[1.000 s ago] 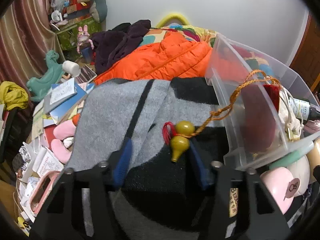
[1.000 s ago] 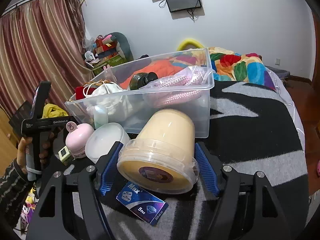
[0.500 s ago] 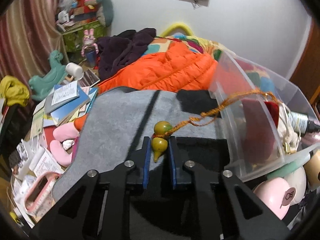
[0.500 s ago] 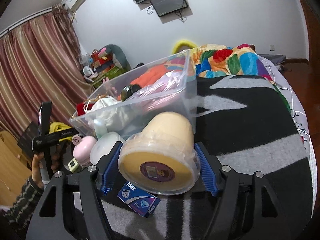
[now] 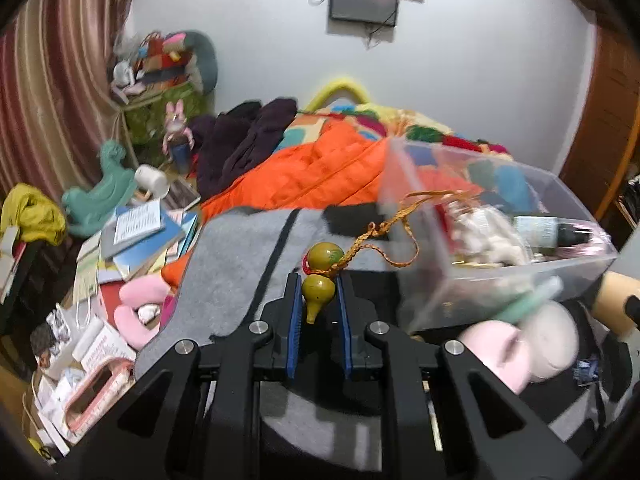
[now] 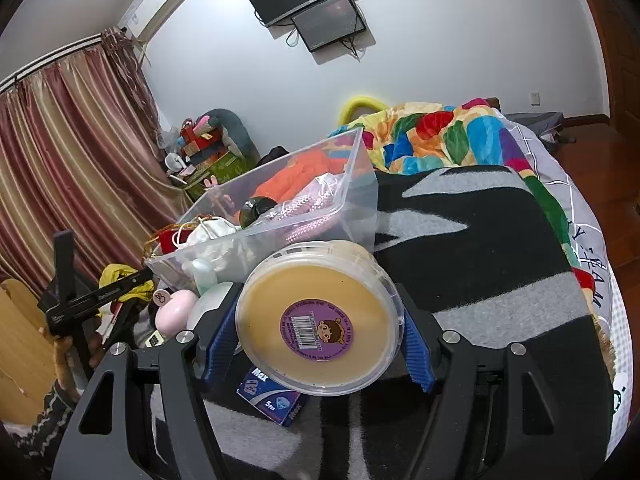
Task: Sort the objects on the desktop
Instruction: 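Carry the ornament and container into the clear box and open both tools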
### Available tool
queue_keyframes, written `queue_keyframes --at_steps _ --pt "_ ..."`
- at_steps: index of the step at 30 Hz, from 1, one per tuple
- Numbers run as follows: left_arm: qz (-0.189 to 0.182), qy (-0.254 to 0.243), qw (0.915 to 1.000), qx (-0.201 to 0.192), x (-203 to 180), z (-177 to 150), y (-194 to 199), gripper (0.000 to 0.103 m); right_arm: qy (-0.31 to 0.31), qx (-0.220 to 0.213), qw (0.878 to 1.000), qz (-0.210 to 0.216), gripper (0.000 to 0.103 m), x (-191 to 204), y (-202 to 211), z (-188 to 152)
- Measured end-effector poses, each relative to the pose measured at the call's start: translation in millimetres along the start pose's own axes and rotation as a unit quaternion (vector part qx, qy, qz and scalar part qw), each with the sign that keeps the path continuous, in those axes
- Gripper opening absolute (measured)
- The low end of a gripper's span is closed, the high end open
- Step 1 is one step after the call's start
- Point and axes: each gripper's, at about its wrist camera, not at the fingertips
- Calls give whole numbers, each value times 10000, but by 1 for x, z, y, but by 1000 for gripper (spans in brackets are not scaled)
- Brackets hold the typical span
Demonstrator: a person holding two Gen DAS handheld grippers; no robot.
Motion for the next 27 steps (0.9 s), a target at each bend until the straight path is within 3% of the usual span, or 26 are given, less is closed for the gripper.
queue_keyframes --at_steps 10,14,27 --pt "-481 4 9977 -485 -22 22 37 16 -10 -263 9996 84 67 8 22 10" --pt "-663 -42 9964 -533 -32 23 42 16 -45 -404 9987 317 67 14 33 16" --pt "-1057 -212 9925 -574 -65 35 34 16 199 -638 9971 353 67 27 36 35"
Point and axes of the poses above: each gripper's, at about its wrist camera, not at the fingertips, and y roughly against the way its jaws point, x to its left, z to its top, and after that the axes turned 7 degrees about -x, right-handed
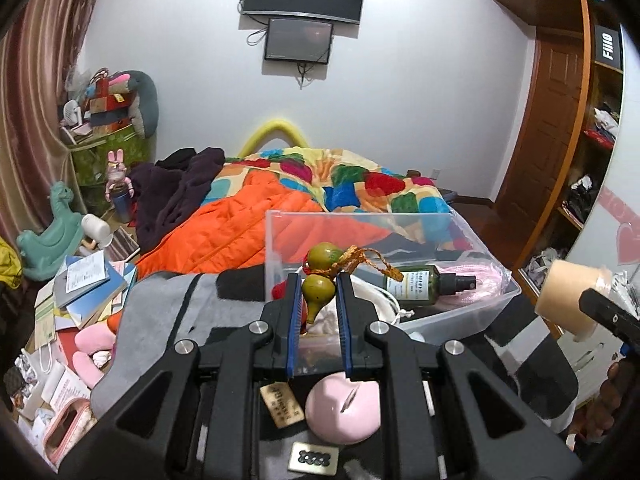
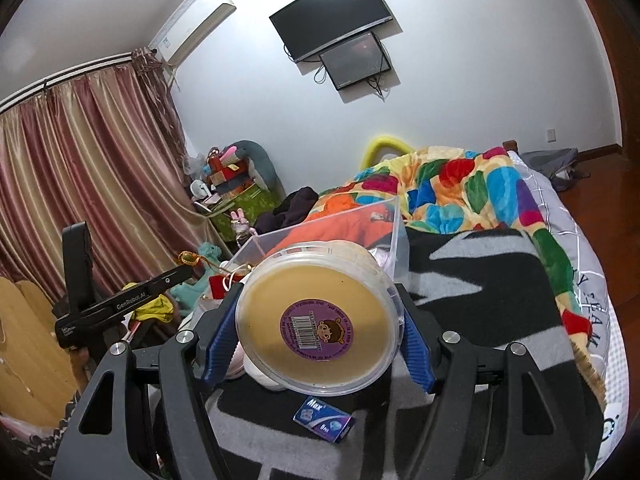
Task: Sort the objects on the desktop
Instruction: 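Carry the ornament and container into the clear box and open both tools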
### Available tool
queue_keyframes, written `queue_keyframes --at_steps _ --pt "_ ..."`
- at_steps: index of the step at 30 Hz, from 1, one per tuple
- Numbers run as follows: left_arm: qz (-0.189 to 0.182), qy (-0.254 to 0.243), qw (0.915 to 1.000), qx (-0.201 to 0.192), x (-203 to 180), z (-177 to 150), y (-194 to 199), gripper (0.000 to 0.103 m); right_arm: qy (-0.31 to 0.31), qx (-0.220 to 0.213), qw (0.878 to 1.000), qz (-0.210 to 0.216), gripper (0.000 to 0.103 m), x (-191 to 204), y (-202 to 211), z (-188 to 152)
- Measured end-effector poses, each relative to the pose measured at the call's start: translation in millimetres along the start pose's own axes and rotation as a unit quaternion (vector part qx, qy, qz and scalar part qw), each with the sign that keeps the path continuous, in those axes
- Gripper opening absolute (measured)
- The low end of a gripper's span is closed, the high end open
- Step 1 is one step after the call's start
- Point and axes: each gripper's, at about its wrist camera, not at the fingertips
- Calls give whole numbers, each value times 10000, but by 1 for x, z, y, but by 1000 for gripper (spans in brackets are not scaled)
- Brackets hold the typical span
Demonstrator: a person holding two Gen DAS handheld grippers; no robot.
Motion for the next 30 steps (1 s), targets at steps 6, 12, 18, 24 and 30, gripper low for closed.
queue_keyframes --at_steps 6,12,18,24,30 --pt "-55 -98 9994 321 -4 -7 -19 16 71 11 10000 1 67 0 -10 8" --pt "-22 -132 9990 429 -6 -11 -31 16 189 53 9998 -53 67 3 -28 16" --pt "-116 12 9983 569 -3 -8 -47 16 346 129 9993 -74 67 6 -49 25" --pt "-134 79 9970 756 -1 -14 -62 16 530 428 9972 -306 67 3 -80 23" --pt "-106 7 9969 776 -2 -18 -68 16 480 606 9960 -437 67 -3 -96 18"
Point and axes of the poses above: each gripper's, at about its wrist camera, not at the fingertips, and y roughly against the way its jaws point, x to its left, z to its top, and after that the axes turned 7 degrees about -x, right-handed
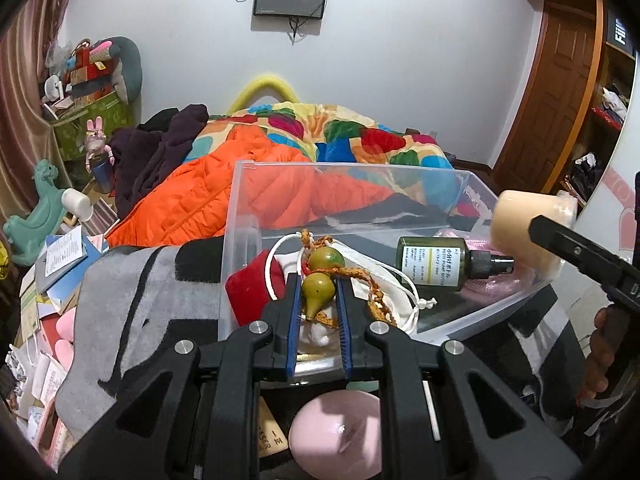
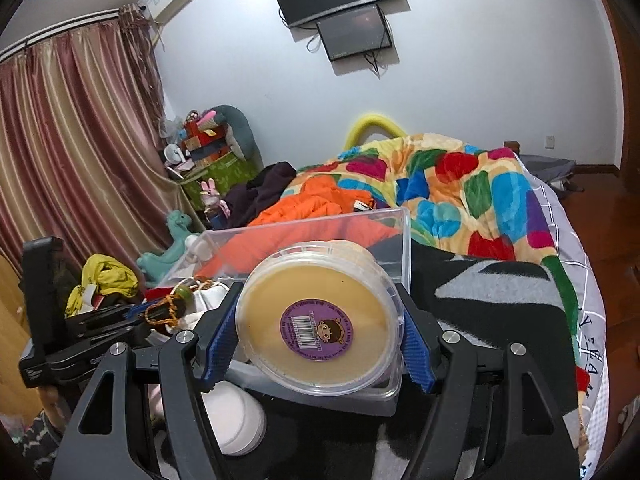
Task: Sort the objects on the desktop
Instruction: 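Carry the ornament and container into the clear box and open both tools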
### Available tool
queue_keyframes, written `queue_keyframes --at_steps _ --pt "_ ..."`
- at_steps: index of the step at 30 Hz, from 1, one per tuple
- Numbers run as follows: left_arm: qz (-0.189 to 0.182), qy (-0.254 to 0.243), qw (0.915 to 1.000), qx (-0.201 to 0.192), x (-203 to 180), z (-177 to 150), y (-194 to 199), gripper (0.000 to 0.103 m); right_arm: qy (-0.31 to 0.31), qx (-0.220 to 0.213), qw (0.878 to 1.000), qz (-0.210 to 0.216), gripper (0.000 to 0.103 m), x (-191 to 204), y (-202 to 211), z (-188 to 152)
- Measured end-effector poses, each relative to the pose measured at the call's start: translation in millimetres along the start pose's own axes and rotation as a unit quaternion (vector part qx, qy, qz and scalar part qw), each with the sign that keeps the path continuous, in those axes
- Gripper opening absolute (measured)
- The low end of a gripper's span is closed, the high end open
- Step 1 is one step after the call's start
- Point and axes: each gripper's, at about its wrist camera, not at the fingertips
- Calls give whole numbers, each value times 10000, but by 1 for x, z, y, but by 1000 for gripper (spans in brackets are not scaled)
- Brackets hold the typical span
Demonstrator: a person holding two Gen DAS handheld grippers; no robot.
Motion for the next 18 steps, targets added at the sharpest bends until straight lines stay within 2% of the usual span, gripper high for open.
queue_keyframes --at_steps 6,14,18 --pt "78 -134 9999 -2 -2 -1 -6 16 64 127 9999 -50 67 3 -11 -2" --pt "37 -110 9999 35 0 -1 -7 17 459 183 9984 -270 67 17 -18 -8" --pt "-20 -175 9998 37 -3 -1 -5 32 756 216 9957 -493 67 27 -19 -12"
Point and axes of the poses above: each gripper's, at about its wrist camera, not at the fingertips, and y roughly against the way its jaws point, x to its left, z to its top, and after that the axes turned 7 degrees about -x, right-handed
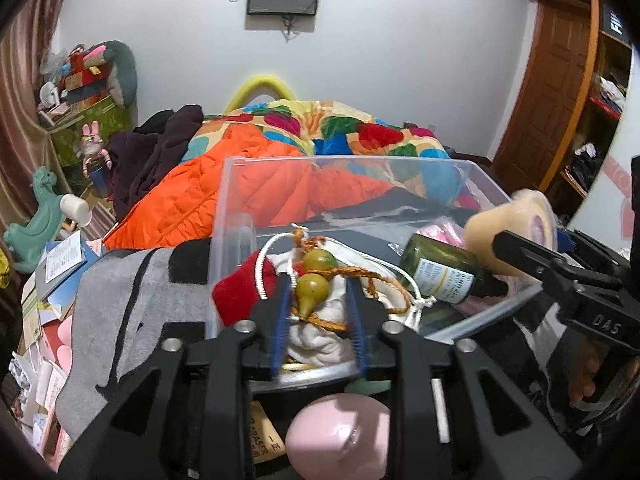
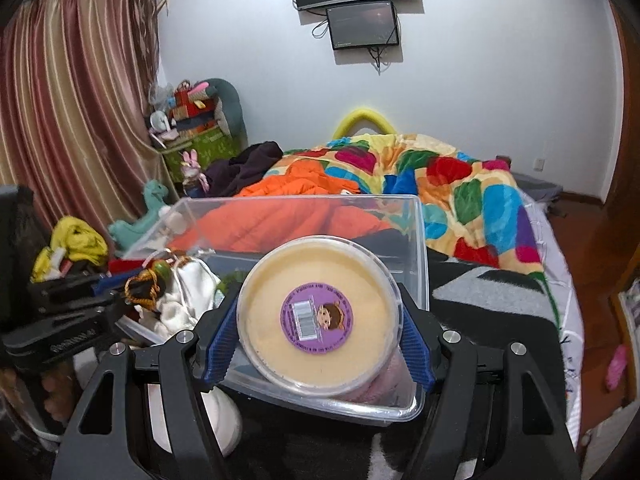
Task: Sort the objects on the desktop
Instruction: 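Carry the ornament and container into the clear box and open both tools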
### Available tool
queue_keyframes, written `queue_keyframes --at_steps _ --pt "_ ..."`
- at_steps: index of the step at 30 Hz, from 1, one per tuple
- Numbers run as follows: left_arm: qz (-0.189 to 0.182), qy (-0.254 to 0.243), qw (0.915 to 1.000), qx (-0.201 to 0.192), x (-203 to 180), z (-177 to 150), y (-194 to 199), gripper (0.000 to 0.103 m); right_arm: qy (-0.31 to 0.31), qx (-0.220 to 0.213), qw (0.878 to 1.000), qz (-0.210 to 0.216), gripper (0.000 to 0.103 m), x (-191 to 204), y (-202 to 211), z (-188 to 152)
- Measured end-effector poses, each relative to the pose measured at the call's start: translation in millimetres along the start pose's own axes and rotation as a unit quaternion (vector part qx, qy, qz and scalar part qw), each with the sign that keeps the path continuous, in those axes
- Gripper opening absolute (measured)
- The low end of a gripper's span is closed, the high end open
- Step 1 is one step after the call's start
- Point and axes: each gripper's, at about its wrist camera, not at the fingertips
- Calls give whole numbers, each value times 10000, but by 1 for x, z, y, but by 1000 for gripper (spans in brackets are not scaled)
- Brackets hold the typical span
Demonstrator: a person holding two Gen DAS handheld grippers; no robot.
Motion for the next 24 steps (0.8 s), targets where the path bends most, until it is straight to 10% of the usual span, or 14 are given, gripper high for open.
queue_keyframes --at_steps 24 --pt "-44 -248 9986 -456 -26 -3 60 71 328 -699 9969 178 81 21 73 -10"
Point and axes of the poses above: each gripper's, at about its wrist camera, not at the fingertips, and y roughly against the way its jaws point, x to its left, z to its top, and after that the axes turned 7 degrees about -x, right-handed
